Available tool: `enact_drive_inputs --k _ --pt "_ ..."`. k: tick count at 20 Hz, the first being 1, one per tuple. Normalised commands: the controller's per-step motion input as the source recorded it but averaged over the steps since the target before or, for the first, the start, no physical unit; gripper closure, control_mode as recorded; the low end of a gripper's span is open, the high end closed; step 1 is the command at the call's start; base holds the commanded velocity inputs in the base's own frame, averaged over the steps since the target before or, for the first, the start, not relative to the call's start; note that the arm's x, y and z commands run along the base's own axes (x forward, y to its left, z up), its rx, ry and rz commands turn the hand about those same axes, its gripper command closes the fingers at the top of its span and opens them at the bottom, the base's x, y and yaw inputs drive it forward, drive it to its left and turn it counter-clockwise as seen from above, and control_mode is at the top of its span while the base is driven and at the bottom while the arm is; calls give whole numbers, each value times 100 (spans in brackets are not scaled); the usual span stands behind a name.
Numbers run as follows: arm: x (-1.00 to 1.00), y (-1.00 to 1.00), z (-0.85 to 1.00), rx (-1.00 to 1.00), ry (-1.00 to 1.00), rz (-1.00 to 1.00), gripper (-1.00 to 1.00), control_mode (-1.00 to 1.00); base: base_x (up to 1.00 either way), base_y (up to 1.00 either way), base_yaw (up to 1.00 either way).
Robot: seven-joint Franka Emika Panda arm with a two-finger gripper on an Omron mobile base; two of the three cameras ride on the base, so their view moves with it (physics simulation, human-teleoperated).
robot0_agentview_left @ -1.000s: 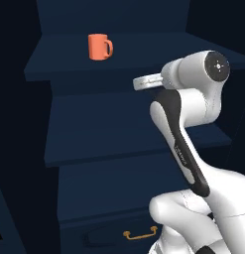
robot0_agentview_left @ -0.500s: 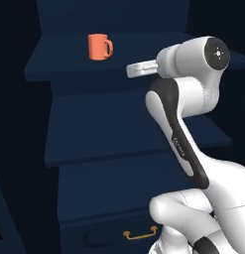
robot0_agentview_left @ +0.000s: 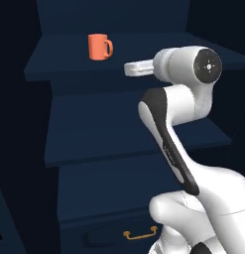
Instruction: Pick the kettle from the counter and place it on the tray. Then pick the mug from the cabinet and place it on the tray. Then close the cabinet doors.
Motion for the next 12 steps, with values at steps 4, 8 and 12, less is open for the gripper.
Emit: enact_drive_inputs --k 4,8,12 --pt "18 0 20 1 -2 -2 -100 -100 0 0 0" --pt "22 24 9 0 0 0 -100 -100 0 0 0" --pt "34 23 18 0 0 0 -100 -100 0 0 0"
